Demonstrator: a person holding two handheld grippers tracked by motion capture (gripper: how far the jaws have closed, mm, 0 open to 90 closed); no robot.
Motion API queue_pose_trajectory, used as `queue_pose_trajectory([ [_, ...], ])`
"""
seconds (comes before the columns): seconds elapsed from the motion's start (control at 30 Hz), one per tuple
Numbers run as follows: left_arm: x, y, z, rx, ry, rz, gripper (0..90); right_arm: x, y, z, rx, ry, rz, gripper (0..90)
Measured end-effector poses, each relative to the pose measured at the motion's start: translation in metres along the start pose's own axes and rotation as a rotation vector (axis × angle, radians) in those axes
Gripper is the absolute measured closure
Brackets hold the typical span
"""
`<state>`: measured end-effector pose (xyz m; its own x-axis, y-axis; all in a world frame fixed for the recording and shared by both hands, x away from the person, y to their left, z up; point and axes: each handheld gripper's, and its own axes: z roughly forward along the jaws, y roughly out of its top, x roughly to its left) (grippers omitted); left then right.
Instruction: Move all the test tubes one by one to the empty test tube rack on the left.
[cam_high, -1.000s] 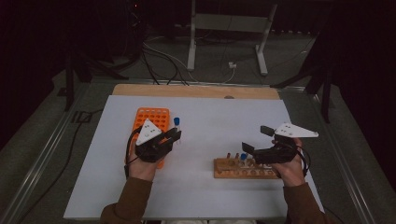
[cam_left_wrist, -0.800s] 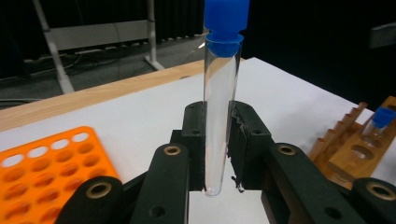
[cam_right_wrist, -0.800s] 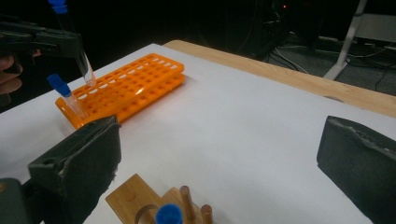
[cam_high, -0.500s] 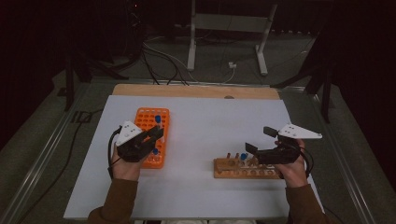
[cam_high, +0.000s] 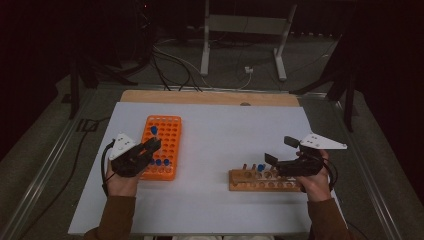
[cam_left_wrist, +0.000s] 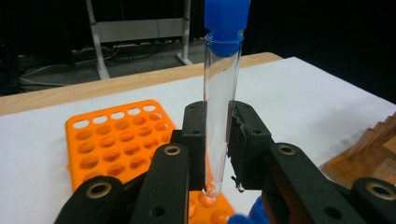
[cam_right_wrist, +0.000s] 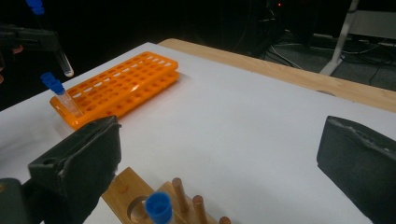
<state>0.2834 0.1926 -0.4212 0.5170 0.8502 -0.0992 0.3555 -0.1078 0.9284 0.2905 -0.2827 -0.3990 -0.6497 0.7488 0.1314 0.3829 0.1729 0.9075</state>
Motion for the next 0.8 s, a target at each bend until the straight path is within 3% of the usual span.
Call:
queue_pose_trajectory([
  [0.8,0.018,-0.027,-0.012,0.038,0.063,-0.028,78.4,-0.001,0.002,-0.003,-0.007,0.003,0.0,0.0],
])
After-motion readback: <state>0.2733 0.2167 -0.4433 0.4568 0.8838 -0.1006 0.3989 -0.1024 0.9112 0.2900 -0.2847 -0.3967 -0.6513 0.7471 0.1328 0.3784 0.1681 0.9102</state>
